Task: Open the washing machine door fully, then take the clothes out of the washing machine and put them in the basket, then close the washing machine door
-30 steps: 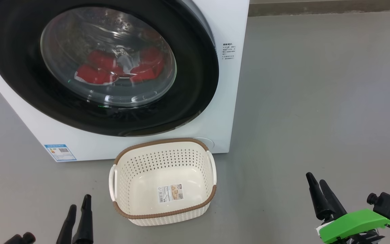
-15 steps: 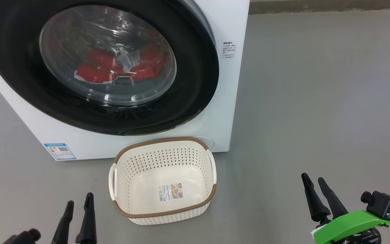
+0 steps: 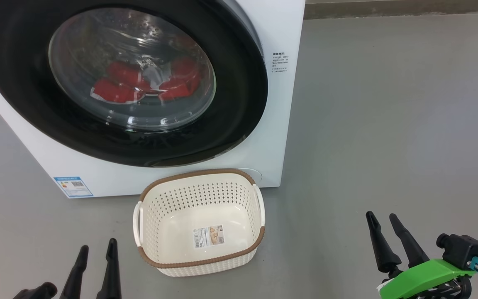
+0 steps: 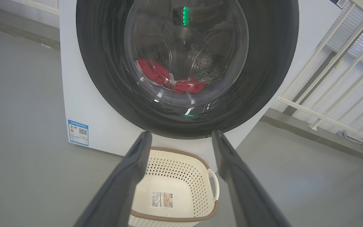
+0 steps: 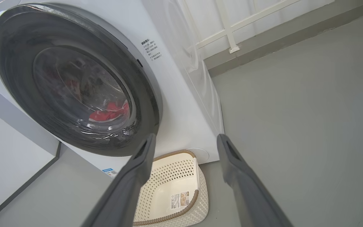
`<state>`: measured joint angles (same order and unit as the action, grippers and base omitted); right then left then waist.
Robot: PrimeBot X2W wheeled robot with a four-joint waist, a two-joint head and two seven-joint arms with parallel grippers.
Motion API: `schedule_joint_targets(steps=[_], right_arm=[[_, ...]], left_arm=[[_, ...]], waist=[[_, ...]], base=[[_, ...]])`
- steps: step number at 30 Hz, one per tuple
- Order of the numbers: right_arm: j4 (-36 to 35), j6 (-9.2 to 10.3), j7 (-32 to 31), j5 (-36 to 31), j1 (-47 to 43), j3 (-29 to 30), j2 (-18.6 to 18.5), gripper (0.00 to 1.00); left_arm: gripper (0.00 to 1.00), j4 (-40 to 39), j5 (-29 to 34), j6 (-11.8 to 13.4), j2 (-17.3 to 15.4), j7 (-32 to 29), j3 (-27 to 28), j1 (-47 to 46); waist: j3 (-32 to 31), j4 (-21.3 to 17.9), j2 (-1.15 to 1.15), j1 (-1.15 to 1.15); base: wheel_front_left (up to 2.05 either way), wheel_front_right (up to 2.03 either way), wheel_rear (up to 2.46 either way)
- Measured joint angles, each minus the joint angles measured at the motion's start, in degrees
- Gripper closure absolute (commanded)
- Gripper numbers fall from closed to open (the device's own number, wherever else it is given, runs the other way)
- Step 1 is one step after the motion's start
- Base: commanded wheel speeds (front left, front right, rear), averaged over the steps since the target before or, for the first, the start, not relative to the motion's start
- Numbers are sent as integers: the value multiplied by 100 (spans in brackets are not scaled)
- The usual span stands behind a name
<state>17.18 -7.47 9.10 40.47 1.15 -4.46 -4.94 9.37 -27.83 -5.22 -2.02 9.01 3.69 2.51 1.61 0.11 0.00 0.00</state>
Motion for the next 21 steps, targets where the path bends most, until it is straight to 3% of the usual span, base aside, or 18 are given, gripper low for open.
schedule_joint_targets(steps=[21], right_arm=[[-65, 0, 338, -1202, -4, 1, 0, 0]], left_arm=[[0, -124, 1450, 0, -7, 350, -29, 130]], waist=[[17, -36, 0, 0]], base=[[0, 0, 0]])
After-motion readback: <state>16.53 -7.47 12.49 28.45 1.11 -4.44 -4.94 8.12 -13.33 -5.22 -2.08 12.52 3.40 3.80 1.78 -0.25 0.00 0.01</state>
